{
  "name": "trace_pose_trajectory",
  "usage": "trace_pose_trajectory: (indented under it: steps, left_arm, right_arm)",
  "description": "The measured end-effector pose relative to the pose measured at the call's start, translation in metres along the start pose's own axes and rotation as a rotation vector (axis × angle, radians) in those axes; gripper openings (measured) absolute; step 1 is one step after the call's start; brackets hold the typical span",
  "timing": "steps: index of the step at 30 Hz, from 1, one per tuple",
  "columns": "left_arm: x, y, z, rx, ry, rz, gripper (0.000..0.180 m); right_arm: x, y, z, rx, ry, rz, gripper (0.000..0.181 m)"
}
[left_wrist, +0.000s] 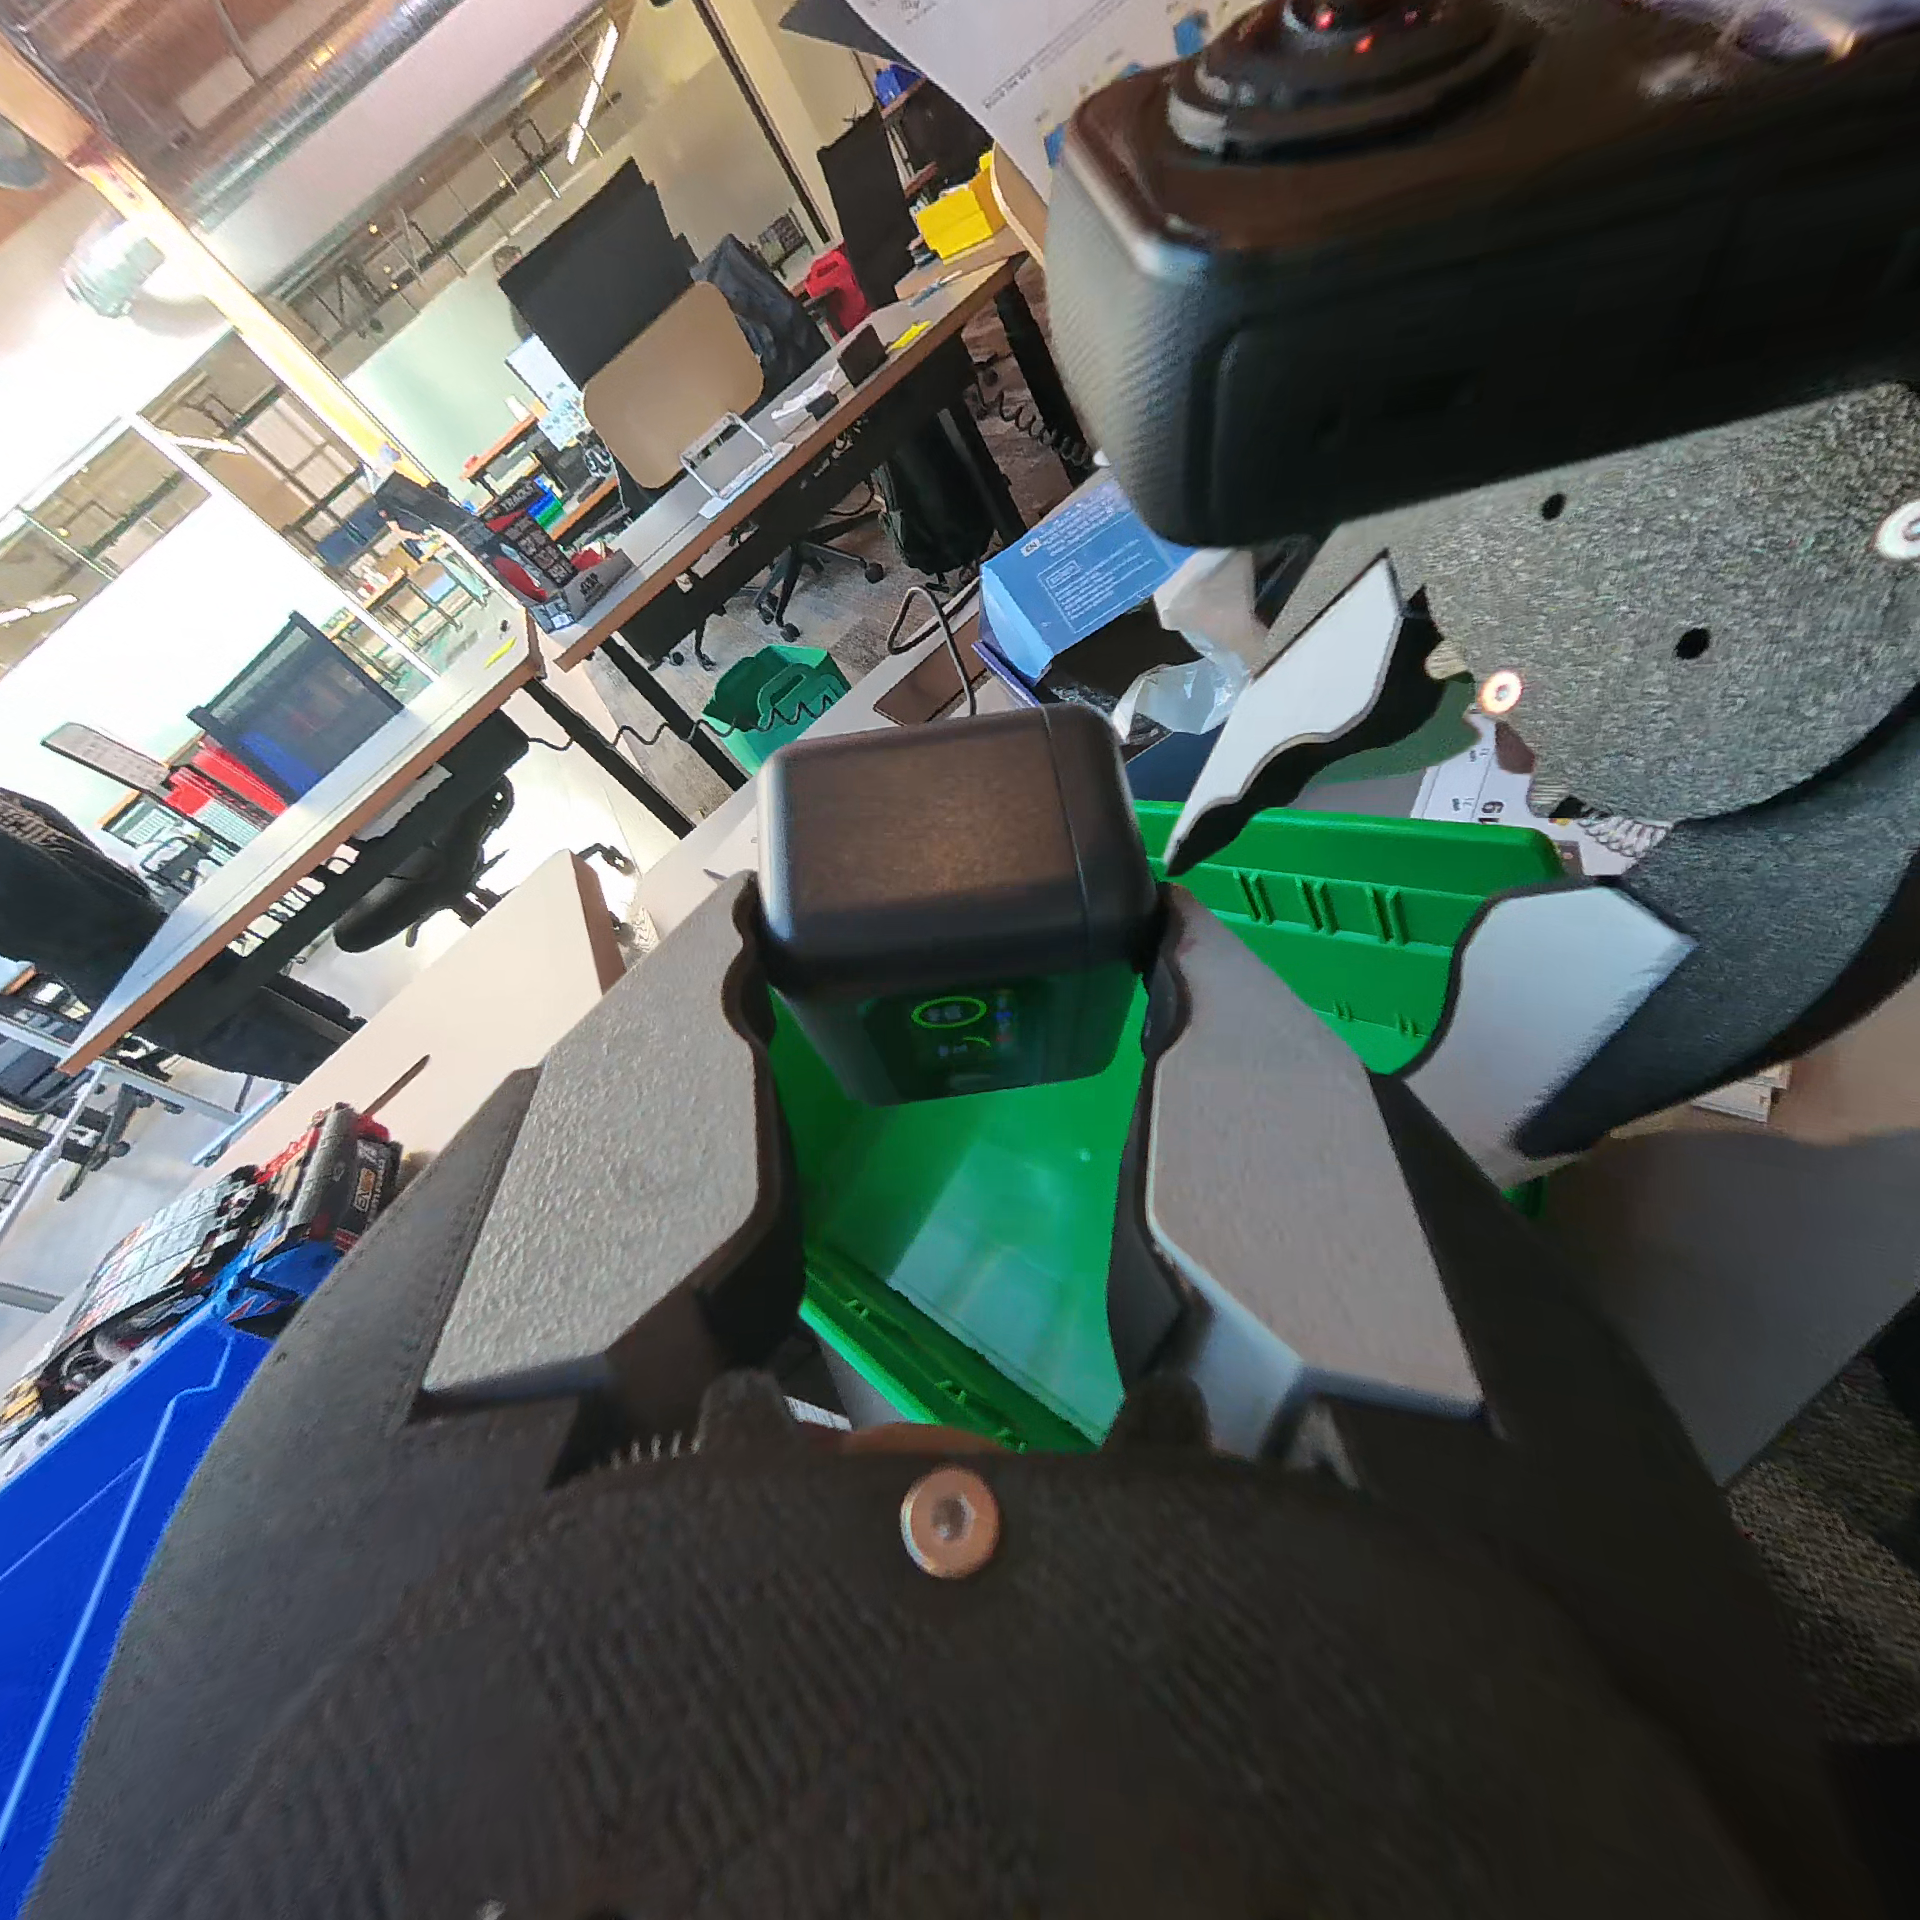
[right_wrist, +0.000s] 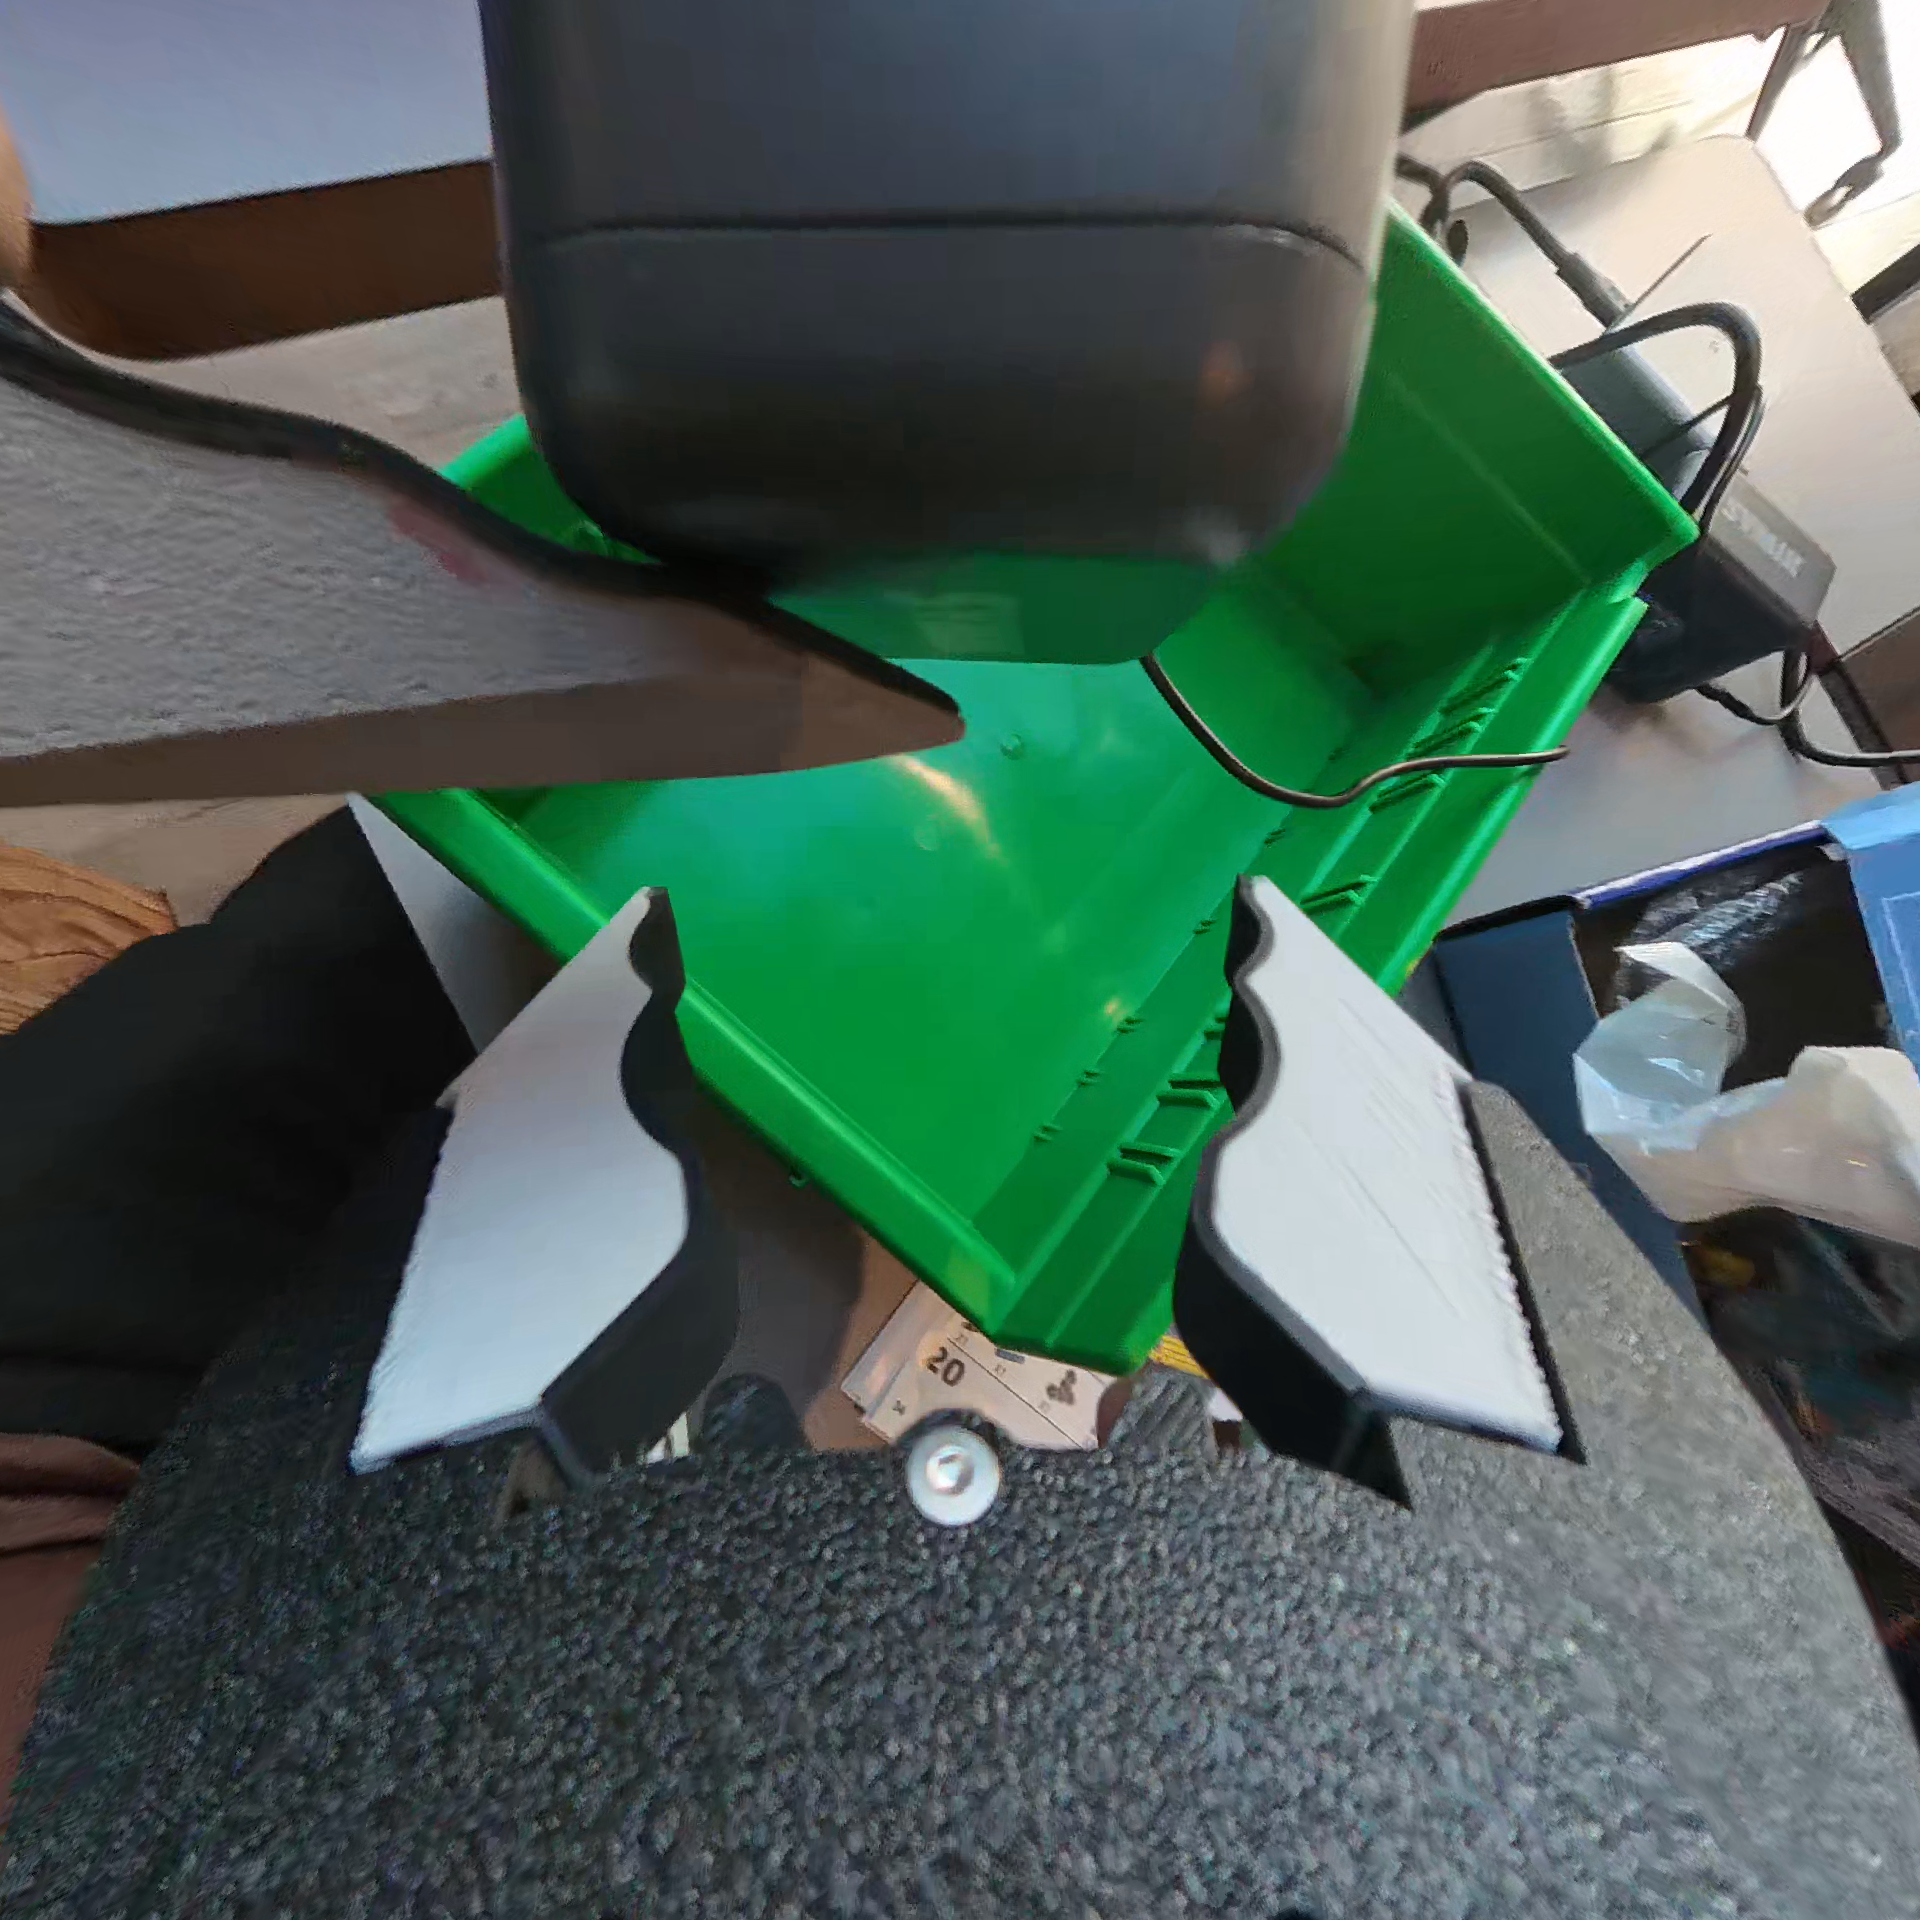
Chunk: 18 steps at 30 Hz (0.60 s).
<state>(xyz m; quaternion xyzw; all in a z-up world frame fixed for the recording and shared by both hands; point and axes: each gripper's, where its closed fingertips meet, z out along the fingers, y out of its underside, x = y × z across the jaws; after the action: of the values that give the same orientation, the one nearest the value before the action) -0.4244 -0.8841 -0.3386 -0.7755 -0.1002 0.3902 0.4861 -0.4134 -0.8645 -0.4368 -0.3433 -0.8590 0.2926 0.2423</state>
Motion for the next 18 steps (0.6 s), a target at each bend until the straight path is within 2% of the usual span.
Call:
trace_pose_trajectory:
  steps: [1, 5, 8, 13, 18]
  left_arm:
    - [-0.001, 0.000, -0.001, 0.004, -0.004, -0.002, 0.071]
    - [-0.002, -0.005, -0.005, 0.049, -0.001, -0.005, 0.071]
    - [0.005, -0.012, -0.008, 0.093, 0.010, 0.066, 0.071]
    - [0.013, -0.021, -0.016, 0.152, 0.041, 0.163, 0.071]
    - [0.013, -0.026, -0.019, 0.182, 0.062, 0.165, 0.071]
  right_arm:
    - [-0.003, -0.002, -0.001, 0.012, -0.017, 0.007, 0.103]
    - [-0.021, -0.015, -0.005, 0.065, -0.196, 0.102, 0.102]
    - [-0.030, -0.015, -0.007, 0.052, -0.323, 0.151, 0.102]
    - [-0.072, -0.016, -0.037, 0.058, -0.750, 0.283, 0.094]
    - [-0.086, -0.019, -0.046, 0.064, -0.953, 0.343, 0.095]
